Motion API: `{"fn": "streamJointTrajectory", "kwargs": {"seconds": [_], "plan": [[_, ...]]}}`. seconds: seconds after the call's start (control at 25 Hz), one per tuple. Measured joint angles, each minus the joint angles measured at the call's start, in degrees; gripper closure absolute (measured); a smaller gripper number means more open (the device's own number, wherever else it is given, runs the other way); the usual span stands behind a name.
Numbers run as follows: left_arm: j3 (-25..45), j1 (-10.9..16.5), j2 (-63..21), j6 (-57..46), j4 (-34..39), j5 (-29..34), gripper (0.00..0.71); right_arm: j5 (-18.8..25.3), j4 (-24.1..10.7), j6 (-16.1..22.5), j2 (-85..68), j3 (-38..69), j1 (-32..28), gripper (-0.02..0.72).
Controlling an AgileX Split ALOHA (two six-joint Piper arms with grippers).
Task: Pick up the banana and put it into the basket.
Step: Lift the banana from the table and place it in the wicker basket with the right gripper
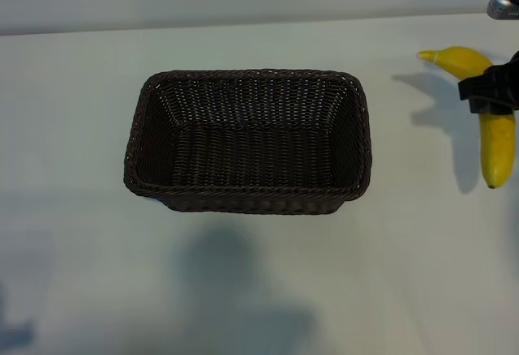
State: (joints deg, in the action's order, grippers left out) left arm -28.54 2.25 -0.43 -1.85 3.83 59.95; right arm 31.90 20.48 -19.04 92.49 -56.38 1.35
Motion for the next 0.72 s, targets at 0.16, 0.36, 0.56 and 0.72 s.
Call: {"fn": "streamJointTrajectory", "kwargs": {"seconds": [0.16,0.36,0.56,0.72], "plan": [[0.0,0.0,0.0,0.0,0.0,0.0,0.169,-1.3,3.6,-3.9,0.0,0.0,2.9,0.273],[0.1,0.0,0.0,0.0,0.0,0.0,0.169,-3.2,5.2,-5.2,0.0,-0.6,8.9,0.273],[0.1,0.0,0.0,0.0,0.0,0.0,0.169,-3.3,5.6,-5.2,0.0,-4.8,14.6,0.273],[0.1,0.0,0.0,0.0,0.0,0.0,0.169,-4.3,6.3,-5.2,0.0,-7.7,19.0,0.273]]}}
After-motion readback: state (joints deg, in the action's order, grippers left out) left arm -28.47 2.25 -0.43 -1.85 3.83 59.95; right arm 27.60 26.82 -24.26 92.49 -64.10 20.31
